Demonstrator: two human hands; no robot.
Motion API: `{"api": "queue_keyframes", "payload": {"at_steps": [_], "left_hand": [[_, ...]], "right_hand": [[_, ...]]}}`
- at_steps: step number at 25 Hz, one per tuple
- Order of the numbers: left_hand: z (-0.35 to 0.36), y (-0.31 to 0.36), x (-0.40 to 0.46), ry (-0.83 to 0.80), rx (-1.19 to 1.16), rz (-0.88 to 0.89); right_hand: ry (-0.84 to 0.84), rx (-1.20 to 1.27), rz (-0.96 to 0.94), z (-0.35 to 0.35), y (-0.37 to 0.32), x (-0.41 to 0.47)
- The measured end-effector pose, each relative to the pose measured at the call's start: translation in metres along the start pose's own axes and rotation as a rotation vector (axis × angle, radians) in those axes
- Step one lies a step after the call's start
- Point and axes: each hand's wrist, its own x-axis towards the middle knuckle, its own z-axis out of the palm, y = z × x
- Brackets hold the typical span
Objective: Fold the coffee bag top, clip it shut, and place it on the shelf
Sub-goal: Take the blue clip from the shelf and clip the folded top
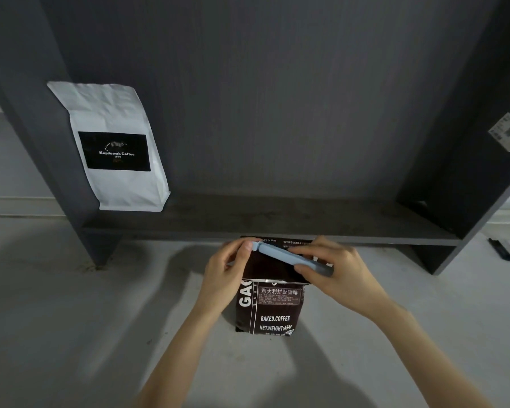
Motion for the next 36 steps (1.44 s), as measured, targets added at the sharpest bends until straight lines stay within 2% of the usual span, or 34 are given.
{"api": "queue_keyframes", "payload": {"at_steps": [3, 7, 12, 17, 22, 24, 29, 33, 36], "left_hand": [[-0.001, 0.005, -0.001, -0.026, -0.021, -0.024], [0.002, 0.009, -0.003, 0.015, -0.125, -0.091], [0.008, 0.008, -0.001, 0.072, -0.128, -0.144], [0.007, 0.005, -0.002, 0.085, -0.143, -0.164], [0.005, 0.007, -0.001, 0.071, -0.186, -0.194], [0.004, 0.008, -0.002, 0.060, -0.172, -0.170], [-0.004, 0.008, -0.005, -0.038, -0.109, -0.055], [-0.010, 0.005, -0.005, -0.072, -0.086, -0.051], [-0.011, -0.002, -0.004, -0.075, -0.086, -0.083]], "right_hand": [[0.007, -0.057, -0.035, 0.003, 0.001, -0.002], [0.045, -0.119, -0.162, 0.005, 0.005, -0.009], [0.101, -0.016, -0.201, 0.005, 0.004, -0.010], [0.060, 0.089, -0.131, 0.003, 0.004, -0.009], [-0.052, 0.292, 0.064, -0.015, 0.005, -0.019], [-0.027, 0.391, 0.119, -0.020, 0.007, -0.024], [0.192, 0.500, 0.216, -0.041, 0.020, -0.022], [0.144, 0.398, 0.225, -0.036, 0.026, -0.012], [0.103, 0.462, 0.234, -0.021, 0.023, -0.006]]}}
